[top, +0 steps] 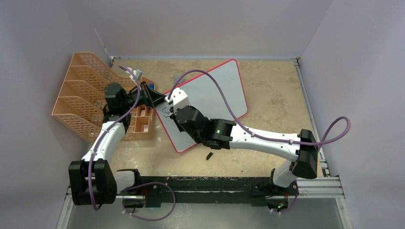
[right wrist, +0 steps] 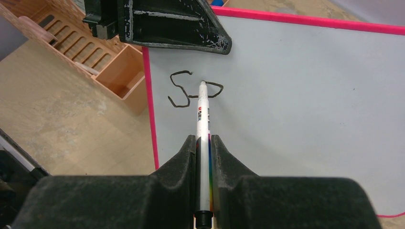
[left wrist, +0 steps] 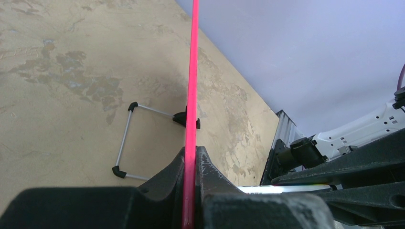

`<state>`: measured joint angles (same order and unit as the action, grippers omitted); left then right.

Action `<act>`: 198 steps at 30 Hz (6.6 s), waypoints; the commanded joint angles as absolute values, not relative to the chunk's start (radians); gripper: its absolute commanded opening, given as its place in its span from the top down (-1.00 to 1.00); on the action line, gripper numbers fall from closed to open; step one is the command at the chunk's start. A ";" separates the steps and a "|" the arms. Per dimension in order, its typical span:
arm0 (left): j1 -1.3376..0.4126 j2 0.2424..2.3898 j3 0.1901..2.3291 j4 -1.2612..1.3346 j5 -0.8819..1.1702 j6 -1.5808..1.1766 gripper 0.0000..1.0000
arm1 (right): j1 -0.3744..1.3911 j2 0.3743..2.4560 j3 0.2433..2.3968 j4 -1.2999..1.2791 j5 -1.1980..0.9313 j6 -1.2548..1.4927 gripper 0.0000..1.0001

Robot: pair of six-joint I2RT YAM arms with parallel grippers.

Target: Write a sentence on the whiteboard

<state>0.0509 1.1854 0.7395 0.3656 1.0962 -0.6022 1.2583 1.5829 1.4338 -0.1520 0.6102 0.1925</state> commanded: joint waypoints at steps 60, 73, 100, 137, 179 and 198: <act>0.038 1.189 0.737 0.394 1.126 -0.584 1.00 | 1.264 1.588 1.402 -0.247 0.610 0.248 1.00; 0.038 1.189 0.737 0.393 1.127 -0.582 1.00 | 1.262 1.569 1.384 -0.245 0.651 0.267 1.00; 0.038 1.193 0.738 0.393 1.129 -0.583 1.00 | 1.261 1.492 1.365 -0.154 0.653 0.249 1.00; 0.038 1.197 0.741 0.385 1.126 -0.577 1.00 | 1.201 1.468 1.302 -0.059 0.606 0.235 1.00; 0.038 1.199 0.741 0.391 1.132 -0.580 1.00 | 1.184 1.504 1.312 -0.127 0.578 0.255 1.00; 0.038 1.200 0.741 0.390 1.132 -0.580 1.00 | 1.186 1.496 1.307 -0.189 0.557 0.276 1.00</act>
